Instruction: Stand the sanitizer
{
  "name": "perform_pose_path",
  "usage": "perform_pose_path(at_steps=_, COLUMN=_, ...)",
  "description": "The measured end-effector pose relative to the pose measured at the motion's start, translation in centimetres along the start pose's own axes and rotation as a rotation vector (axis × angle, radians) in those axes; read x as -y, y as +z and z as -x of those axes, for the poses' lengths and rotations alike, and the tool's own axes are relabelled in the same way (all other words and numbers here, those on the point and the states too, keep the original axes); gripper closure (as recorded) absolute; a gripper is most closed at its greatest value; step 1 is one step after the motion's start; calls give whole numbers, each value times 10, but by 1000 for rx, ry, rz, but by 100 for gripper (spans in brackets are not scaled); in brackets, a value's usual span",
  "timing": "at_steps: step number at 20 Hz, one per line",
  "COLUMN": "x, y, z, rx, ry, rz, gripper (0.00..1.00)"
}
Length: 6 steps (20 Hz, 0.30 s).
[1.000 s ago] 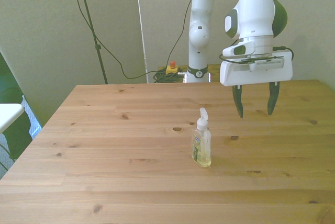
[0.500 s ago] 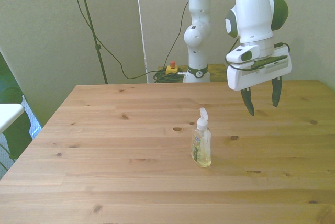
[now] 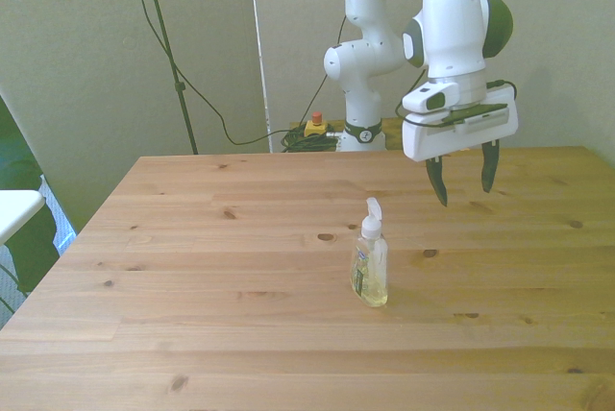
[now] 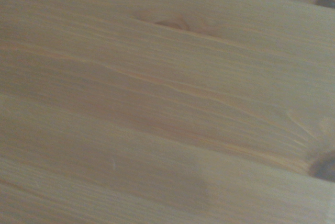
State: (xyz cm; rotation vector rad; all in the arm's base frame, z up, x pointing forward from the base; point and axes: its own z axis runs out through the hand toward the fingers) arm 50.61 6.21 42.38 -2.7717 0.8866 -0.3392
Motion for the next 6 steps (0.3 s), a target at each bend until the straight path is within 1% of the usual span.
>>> perform_pose_path(at_steps=4, x=-30, y=-29, z=5, rx=28, ry=86, rz=51, gripper=0)
perform_pose_path(at_steps=6, x=-42, y=-39, z=7, rx=47, ry=111, rz=78, gripper=0)
